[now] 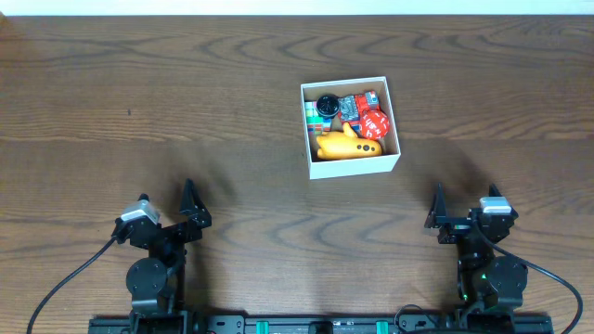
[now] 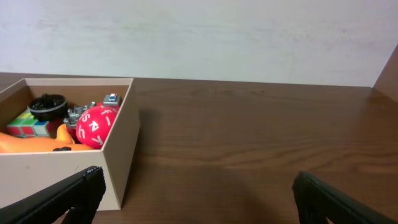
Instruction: Pack container
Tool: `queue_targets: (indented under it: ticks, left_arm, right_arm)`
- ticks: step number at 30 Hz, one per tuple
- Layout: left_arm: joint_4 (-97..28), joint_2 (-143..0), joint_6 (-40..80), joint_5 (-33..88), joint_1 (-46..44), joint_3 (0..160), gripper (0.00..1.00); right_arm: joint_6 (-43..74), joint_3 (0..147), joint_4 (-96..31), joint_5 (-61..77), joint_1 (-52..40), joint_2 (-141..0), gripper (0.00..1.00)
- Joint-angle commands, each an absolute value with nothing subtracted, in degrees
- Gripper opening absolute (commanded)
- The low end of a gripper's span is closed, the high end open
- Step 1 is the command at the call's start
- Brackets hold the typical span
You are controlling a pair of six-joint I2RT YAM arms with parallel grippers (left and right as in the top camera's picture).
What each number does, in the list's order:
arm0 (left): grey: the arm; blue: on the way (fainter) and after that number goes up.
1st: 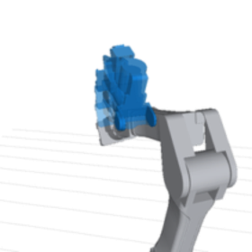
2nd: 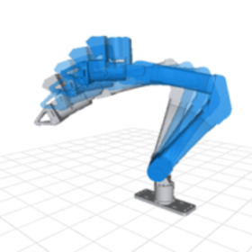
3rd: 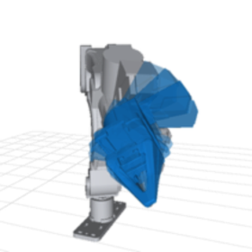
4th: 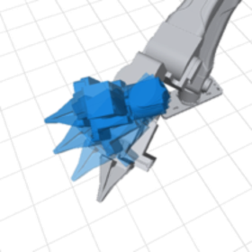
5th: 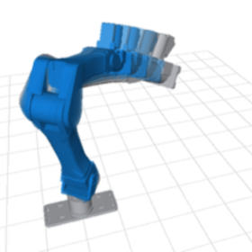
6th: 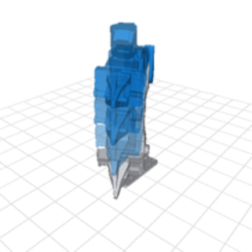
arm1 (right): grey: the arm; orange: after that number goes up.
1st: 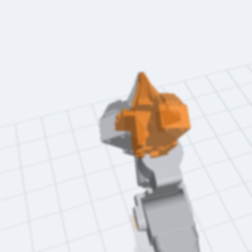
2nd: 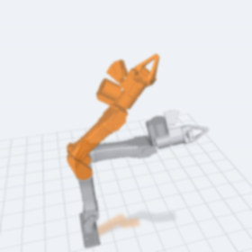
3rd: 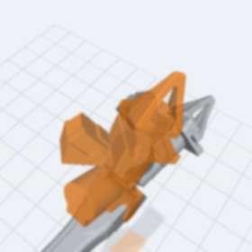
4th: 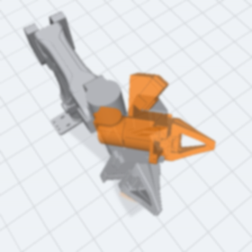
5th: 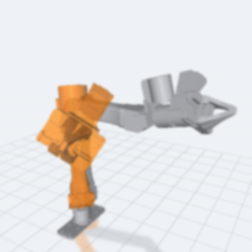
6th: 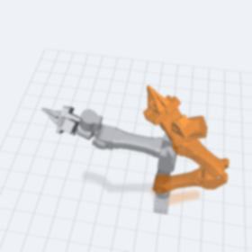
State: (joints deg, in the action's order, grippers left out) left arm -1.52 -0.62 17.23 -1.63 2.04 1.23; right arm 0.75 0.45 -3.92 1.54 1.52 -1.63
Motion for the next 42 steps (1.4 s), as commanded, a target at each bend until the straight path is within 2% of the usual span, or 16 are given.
queue_targets:
  ticks: [1,42]
  left_arm:
    - [-4.05,-0.12,13.93,-1.93,1.98,0.23,0.98]
    - [-4.03,-0.23,12.49,-1.96,1.98,0.23,0.98]
  right_arm:
    - [-0.08,0.32,-4.12,1.56,0.36,-1.19,0.99]
    - [-0.05,0.32,-4.1,1.54,0.36,-1.23,0.99]
